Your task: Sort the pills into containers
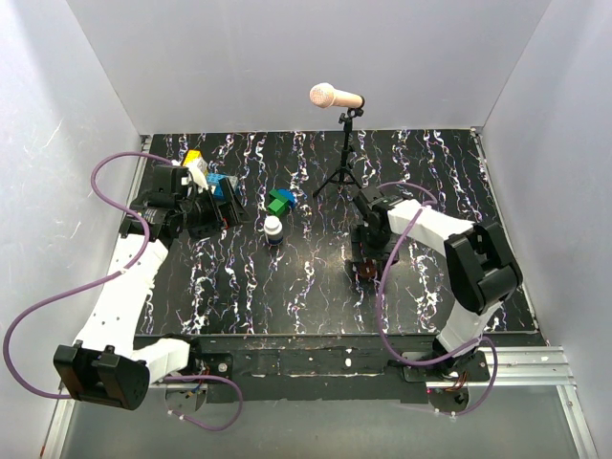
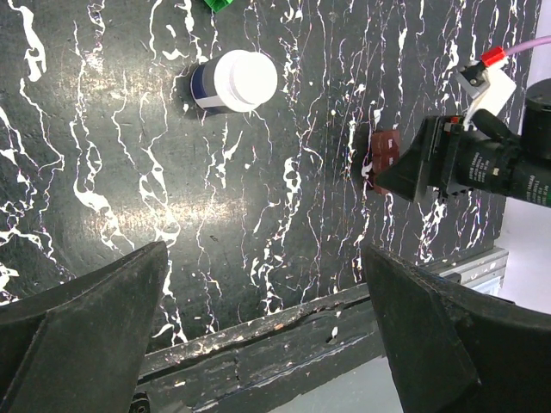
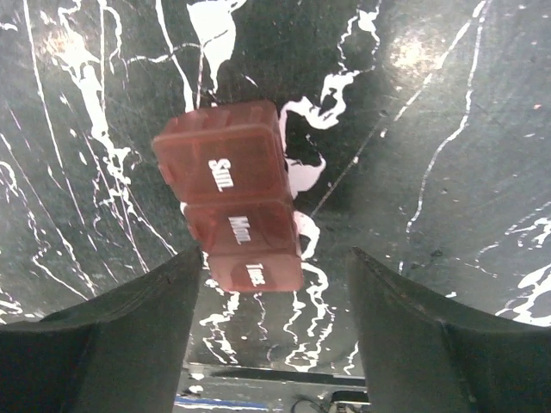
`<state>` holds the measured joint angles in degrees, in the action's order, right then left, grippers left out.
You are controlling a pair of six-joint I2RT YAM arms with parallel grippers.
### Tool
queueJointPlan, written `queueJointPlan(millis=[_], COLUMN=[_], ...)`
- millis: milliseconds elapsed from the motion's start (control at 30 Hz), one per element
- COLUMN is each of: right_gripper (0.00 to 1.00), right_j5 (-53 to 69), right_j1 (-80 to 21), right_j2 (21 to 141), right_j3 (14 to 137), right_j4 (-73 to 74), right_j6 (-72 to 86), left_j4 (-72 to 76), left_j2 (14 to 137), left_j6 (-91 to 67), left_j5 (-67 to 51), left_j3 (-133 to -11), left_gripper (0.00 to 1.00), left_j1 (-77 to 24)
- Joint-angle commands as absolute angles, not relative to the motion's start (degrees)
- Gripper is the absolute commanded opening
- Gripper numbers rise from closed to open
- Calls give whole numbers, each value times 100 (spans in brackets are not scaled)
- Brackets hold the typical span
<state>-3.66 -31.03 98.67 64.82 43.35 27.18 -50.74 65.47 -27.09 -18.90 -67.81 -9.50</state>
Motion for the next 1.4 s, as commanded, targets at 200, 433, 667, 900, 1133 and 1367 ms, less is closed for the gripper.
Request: queueJointPlan(millis=[200, 433, 667, 900, 1133, 1367], right_gripper=[45, 27, 23, 23, 46, 83], right_j5=[-632, -720, -695, -133, 184, 53], right_j1=[-3401, -3480, -3524, -3972, -4271, -4271], right_j2=[10212, 10248, 10222, 10231, 10169, 9511], right_j3=[6767, 6767, 6882, 6996, 6900, 6408], right_j4=[4333, 4368, 4395, 4158, 3964, 3639], right_j6=[2716, 2698, 2576, 2031, 1907, 1951], left_j4=[-5045, -5045, -5071, -5019, -5071, -5071], left_j2=[6565, 6592, 6592, 6504, 6407, 6319], left_j6=[-2663, -2663, -2645, -2645, -2637, -2628], left_j5=[-1934, -1942, -2004, -2083, -2074, -2127], left_j3=[-6847, -6882, -6935, -6891, -6829, -6811], left_gripper=[98, 98, 98, 98, 98, 98], left_j1=[-940, -940, -932, -940, -940, -940])
